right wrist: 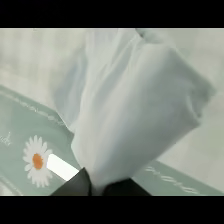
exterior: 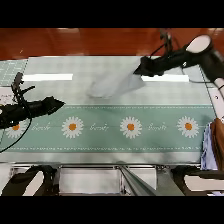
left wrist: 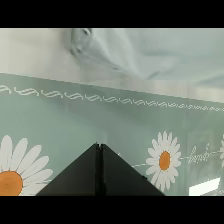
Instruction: Fold the shirts.
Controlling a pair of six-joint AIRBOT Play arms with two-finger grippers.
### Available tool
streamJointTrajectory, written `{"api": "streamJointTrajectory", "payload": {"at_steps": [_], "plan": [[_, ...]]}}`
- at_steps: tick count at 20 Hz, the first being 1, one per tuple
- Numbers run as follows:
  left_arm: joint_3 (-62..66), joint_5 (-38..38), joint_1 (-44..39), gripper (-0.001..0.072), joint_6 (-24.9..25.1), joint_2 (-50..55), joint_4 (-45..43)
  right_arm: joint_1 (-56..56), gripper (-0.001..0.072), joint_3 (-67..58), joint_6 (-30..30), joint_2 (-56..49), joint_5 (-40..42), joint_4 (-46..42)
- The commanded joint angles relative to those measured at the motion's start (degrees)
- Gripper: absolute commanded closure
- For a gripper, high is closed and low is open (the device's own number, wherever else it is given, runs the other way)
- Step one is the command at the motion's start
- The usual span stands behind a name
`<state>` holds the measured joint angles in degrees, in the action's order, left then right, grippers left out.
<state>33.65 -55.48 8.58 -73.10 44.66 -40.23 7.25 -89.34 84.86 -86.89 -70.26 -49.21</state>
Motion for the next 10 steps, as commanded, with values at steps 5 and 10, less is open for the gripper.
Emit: {"api": "streamJointTrajectory", "payload": {"at_steps": [5,10], "plan": [[-0.02,-0.15,-0.02,0.0687,0.00,0.04,-0.02,-15.32,0.0682,-25.99,8.37,1.55,-21.66,-11.87],[0.00,-0.22,-0.02,0.0687,0.00,0.04,-0.02,-34.88,0.0682,-27.78,8.52,6.14,-25.27,-9.11]]}}
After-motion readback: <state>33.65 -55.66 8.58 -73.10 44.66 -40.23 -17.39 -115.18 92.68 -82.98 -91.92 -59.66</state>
